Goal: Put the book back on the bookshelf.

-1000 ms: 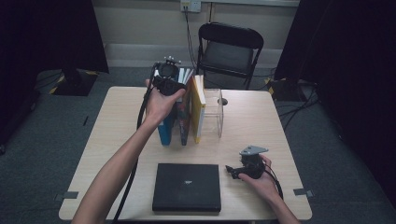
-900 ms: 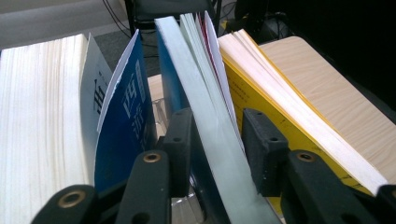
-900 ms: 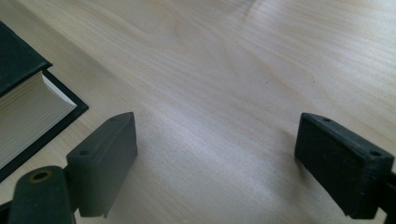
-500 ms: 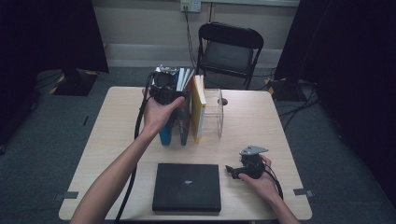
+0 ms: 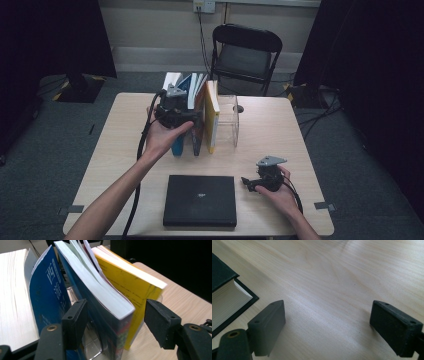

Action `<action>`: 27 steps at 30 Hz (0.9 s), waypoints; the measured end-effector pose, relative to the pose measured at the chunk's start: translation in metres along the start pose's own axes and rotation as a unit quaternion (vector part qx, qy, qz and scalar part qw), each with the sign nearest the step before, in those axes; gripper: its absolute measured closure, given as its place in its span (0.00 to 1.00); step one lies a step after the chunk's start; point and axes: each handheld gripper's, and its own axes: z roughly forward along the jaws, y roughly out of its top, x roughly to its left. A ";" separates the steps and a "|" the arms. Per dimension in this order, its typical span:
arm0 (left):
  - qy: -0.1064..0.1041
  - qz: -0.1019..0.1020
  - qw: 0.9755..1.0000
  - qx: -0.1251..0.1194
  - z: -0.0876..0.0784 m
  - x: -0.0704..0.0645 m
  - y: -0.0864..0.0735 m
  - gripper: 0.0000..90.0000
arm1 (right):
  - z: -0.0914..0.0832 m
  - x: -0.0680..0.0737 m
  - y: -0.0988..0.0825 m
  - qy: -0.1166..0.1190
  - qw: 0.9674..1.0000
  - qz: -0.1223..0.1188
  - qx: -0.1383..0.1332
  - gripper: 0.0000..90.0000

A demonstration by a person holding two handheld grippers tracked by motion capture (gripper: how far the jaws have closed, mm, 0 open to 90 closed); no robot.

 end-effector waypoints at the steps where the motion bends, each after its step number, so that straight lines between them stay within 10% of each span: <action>1: -0.001 0.000 1.000 0.003 0.000 -0.001 -0.001 0.40 | 0.000 0.000 0.000 0.000 1.000 0.000 0.000 0.14; 13: -0.052 0.005 0.999 -0.007 -0.017 -0.001 -0.046 0.53 | 0.000 0.000 0.000 0.000 1.000 0.001 -0.002 0.14; 27: -0.105 -0.007 0.991 0.084 -0.001 0.003 -0.135 0.52 | -0.013 0.012 0.006 0.036 0.999 -0.004 -0.008 0.20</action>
